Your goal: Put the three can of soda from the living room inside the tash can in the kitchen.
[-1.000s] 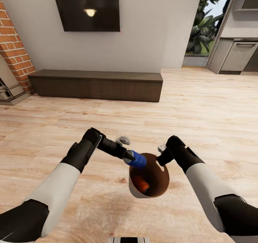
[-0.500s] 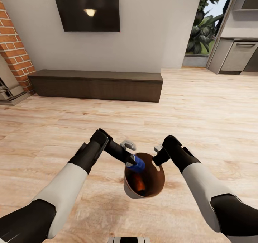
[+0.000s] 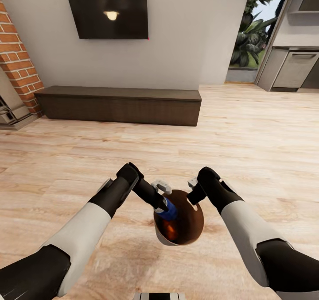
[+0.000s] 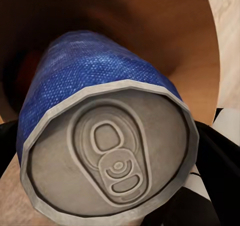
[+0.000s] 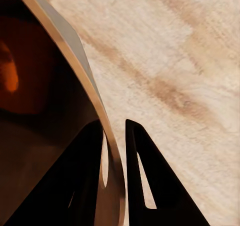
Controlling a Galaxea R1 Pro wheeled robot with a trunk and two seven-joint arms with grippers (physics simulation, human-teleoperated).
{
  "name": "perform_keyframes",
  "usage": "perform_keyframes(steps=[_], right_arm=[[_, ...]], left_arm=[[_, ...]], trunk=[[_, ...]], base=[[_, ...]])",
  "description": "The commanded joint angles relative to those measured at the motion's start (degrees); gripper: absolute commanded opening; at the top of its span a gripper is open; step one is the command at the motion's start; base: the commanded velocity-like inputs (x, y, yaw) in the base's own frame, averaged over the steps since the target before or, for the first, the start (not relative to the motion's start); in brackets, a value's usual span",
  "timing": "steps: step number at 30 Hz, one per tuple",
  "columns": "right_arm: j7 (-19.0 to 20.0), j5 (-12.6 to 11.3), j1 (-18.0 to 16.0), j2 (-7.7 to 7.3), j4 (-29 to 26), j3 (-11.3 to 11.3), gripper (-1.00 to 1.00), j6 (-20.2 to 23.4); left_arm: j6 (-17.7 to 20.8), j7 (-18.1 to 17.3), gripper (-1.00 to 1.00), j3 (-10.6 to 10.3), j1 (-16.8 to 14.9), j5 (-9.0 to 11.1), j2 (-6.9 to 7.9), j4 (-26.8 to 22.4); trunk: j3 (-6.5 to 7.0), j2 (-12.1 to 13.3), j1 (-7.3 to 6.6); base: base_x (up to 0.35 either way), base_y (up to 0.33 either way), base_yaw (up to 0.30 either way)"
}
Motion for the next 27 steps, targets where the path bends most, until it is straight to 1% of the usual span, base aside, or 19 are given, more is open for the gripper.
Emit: perform_keyframes(steps=[1,3,8,11,14,20,22,23,24,27], right_arm=[[0.3,-5.7,-0.1,0.10,-0.5,-0.2,-1.00,1.4],[0.3,-5.7,-0.1,0.74,-0.5,-0.1,-1.00,1.4],[0.3,-5.7,-0.3,1.67,-0.5,-0.2,-1.00,1.4],[0.3,-5.6,-0.5,2.49,-0.6,-0.2,-1.00,1.4],[0.3,-5.6,-0.9,2.74,-0.7,-0.2,-1.00,1.4],[0.3,-5.6,-1.2,2.80,-0.7,-0.2,-1.00,1.4],[0.3,-5.6,-1.3,2.82,-0.8,-0.2,-1.00,1.4],[0.3,-5.6,-1.3,2.84,-0.8,-0.2,-1.00,1.4],[0.3,-5.6,-1.5,2.85,-0.9,-0.2,-1.00,1.4],[0.3,-5.6,-1.6,2.81,-0.9,-0.2,-1.00,1.4]], left_arm=[[0.0,0.1,-1.00,0.0,0.0,-0.2,-0.02,0.0],[0.0,0.1,-1.00,-0.1,0.0,-0.1,-0.15,0.0],[0.0,0.1,-1.00,-0.1,0.0,-0.1,-0.30,0.0],[0.0,0.1,-1.00,-0.1,0.0,-0.1,-0.34,0.0],[0.0,0.2,-1.00,-0.1,0.0,-0.1,-0.35,0.0],[0.0,3.7,-1.00,-0.3,0.3,-0.1,-0.28,0.1],[0.0,4.5,-1.00,-0.6,0.3,-0.1,-0.27,0.1],[0.0,5.0,-1.00,-1.1,0.4,-0.1,-0.27,0.2],[0.0,5.5,-1.00,-2.2,0.4,-0.1,-0.27,0.2],[0.0,6.2,-1.00,-3.2,0.5,-0.2,-0.27,0.5]], trunk=[[0.00,0.0,-0.01],[0.00,0.0,-0.01],[0.00,0.0,-0.01],[0.00,0.0,-0.01],[0.00,0.0,-0.01],[0.00,0.0,-0.01],[0.00,0.0,-0.01],[0.00,0.0,-0.01],[0.00,0.0,-0.01],[0.00,0.0,-0.01]], base=[[0.000,0.000,0.000],[0.000,0.000,0.000],[0.000,0.000,0.000],[0.000,0.000,0.000],[0.000,0.000,0.000],[0.000,0.000,0.000],[0.000,0.000,0.000],[0.000,0.000,0.000],[0.000,0.000,0.000],[0.000,0.000,0.000]])
